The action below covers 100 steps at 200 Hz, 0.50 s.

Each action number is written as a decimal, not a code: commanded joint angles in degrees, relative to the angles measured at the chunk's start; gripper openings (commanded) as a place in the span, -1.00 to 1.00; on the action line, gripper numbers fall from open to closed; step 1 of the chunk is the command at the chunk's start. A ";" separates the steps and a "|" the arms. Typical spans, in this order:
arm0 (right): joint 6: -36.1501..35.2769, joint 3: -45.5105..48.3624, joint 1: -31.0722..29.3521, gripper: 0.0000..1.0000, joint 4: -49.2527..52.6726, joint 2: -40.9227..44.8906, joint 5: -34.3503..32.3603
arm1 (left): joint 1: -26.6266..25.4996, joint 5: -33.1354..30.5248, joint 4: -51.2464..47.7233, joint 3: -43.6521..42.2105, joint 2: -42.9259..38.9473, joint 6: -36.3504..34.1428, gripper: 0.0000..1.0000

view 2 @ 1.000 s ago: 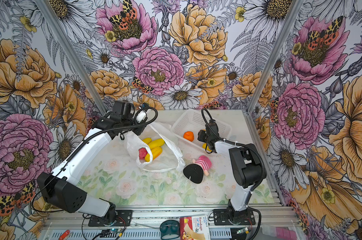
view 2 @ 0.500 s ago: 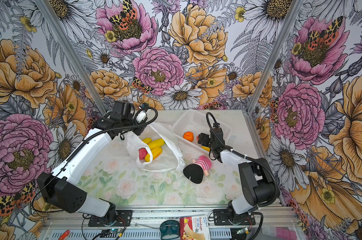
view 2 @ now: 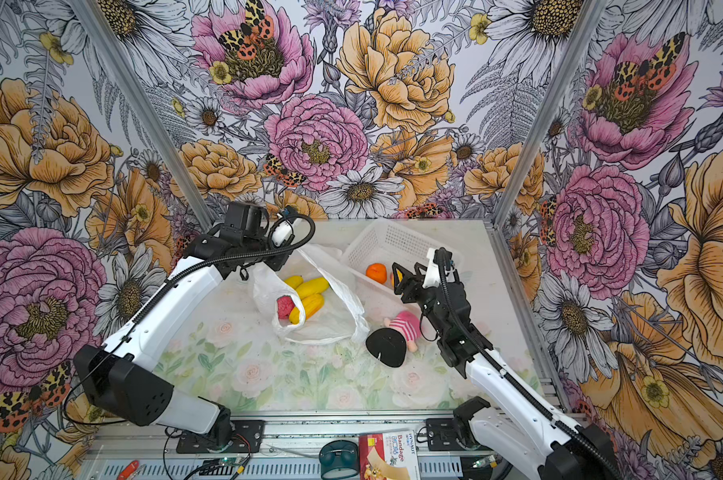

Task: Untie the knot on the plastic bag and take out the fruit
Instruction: 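Move the open right gripper back over the bag opening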

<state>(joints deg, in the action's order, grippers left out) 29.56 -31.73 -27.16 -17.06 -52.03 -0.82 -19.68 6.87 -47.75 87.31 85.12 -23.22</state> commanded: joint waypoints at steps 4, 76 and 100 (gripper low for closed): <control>-6.51 1.07 -5.34 0.22 -4.56 3.10 1.09 | 0.18 -0.61 0.99 1.55 -0.57 0.68 -1.00; -23.73 -3.78 -23.29 0.09 -5.00 -4.43 5.56 | 0.08 -0.71 1.00 1.55 -0.62 0.55 -1.00; -28.94 -8.48 -27.04 0.09 -0.46 -11.14 6.77 | 0.08 -0.72 1.02 1.57 -0.74 0.62 -1.00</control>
<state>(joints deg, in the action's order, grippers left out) 8.75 -35.09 -51.53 -21.52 -58.67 4.01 -19.68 6.87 -47.75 87.31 85.12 -23.22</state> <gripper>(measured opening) 0.546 0.045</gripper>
